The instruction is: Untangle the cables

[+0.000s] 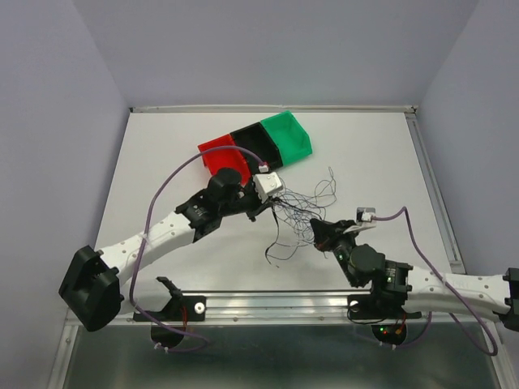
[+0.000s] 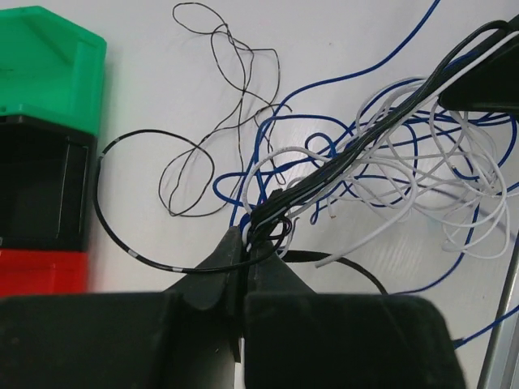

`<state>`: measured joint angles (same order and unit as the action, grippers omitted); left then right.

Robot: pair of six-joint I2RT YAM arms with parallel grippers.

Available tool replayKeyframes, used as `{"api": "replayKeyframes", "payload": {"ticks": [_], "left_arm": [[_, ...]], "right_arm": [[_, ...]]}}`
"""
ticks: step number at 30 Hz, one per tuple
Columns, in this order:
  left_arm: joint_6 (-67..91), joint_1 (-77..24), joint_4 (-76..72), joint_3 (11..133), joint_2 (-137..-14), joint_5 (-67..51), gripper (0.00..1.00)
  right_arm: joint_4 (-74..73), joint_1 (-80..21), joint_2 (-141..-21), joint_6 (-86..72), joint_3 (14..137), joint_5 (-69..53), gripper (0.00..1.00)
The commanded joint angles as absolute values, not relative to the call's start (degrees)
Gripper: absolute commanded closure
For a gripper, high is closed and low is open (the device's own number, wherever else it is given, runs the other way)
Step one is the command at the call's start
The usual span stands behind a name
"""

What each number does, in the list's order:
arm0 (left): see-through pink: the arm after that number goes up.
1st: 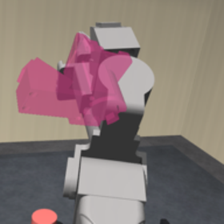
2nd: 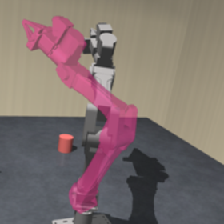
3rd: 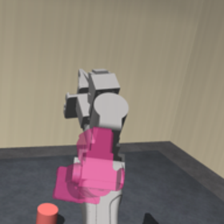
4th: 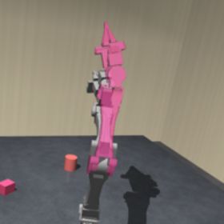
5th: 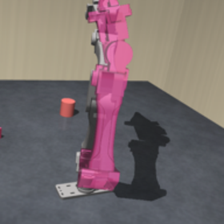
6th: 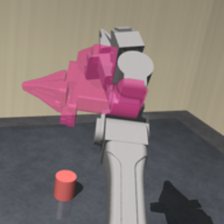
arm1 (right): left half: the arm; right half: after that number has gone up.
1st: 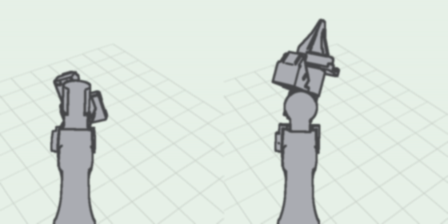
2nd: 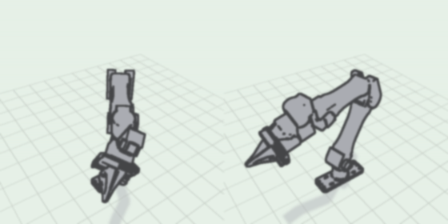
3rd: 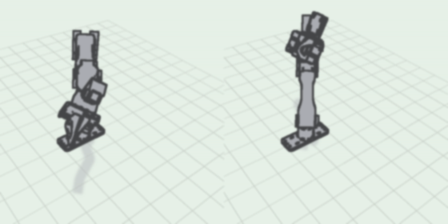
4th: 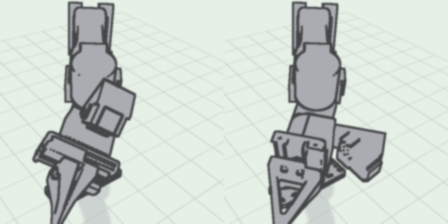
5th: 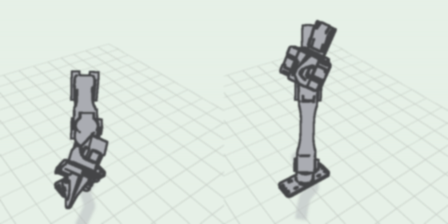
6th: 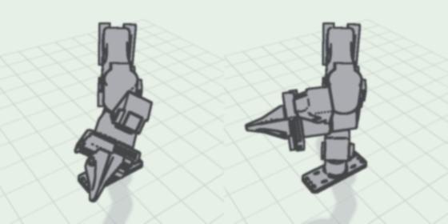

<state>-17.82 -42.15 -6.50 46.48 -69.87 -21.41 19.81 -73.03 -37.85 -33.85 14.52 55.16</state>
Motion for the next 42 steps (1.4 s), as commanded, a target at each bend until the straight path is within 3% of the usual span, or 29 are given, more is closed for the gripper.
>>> {"api": "replayKeyframes", "payload": {"ticks": [1,5,8,11,12,14,21,23,25,28,31,32,33,38,41,42], "left_arm": [[-21.4,-40.3,-7.1,45.4,-63.1,0.3,1.00],[-25.4,-40.3,-5.5,45.7,-60.6,13.9,1.00],[-30.7,-39.8,-5.4,45.1,-58.8,24.8,1.00],[-34.4,-37.8,-5.2,45.3,-56.4,27.9,1.00],[-35.1,-37.2,-4.8,45.4,-55.6,26.6,1.00],[-36.0,-36.4,-2.8,45.7,-53.3,23.9,1.00],[-43.3,-34.2,-6.8,45.4,-50.5,35.9,1.00],[-45.3,-33.7,-8.5,46.1,-49.3,38.5,1.00],[-48.7,-32.9,-9.8,47.4,-47.5,41.7,1.00],[-51.7,-32.3,-10.6,49.5,-45.7,43.2,1.00],[-48.6,-32.0,-2.1,55.5,-45.4,37.9,1.00],[-48.2,-32.1,-0.2,56.1,-45.4,37.4,1.00],[-48.1,-32.1,-0.1,56.4,-45.9,37.4,1.00],[-43.9,-32.0,7.5,59.7,-46.0,31.0,1.00],[-42.3,-32.1,13.1,62.7,-45.8,27.4,1.00],[-42.1,-32.1,13.6,63.3,-45.6,26.8,1.00]], "right_arm": [[5.4,-73.3,-32.3,-40.2,16.9,70.8,0.99],[-2.2,-73.3,-28.0,-45.0,16.8,74.5,0.85],[-6.8,-73.3,-25.6,-46.3,17.7,76.4,0.84],[-12.3,-73.3,-24.0,-48.0,19.3,76.5,0.83],[-12.9,-73.4,-23.6,-47.9,19.6,75.8,0.84],[-13.3,-73.3,-23.3,-47.6,19.9,75.3,0.99],[-20.6,-73.3,-21.6,-52.0,22.1,77.1,0.99],[-21.3,-73.3,-20.7,-52.0,22.2,77.9,0.95],[-22.4,-73.3,-19.2,-51.9,22.7,78.2,0.79],[-23.0,-73.3,-17.2,-50.8,23.1,77.2,0.77],[-23.1,-73.3,-17.4,-49.9,23.4,74.7,0.71],[-23.1,-73.3,-17.8,-49.7,23.6,74.5,0.79],[-23.1,-73.4,-18.6,-49.7,23.8,74.2,0.99],[-23.2,-73.3,-25.3,-50.8,26.0,72.1,1.00],[-23.0,-73.4,-31.3,-49.8,29.9,69.7,0.80],[-21.3,-73.3,-33.1,-48.9,30.4,68.1,0.65]]}}
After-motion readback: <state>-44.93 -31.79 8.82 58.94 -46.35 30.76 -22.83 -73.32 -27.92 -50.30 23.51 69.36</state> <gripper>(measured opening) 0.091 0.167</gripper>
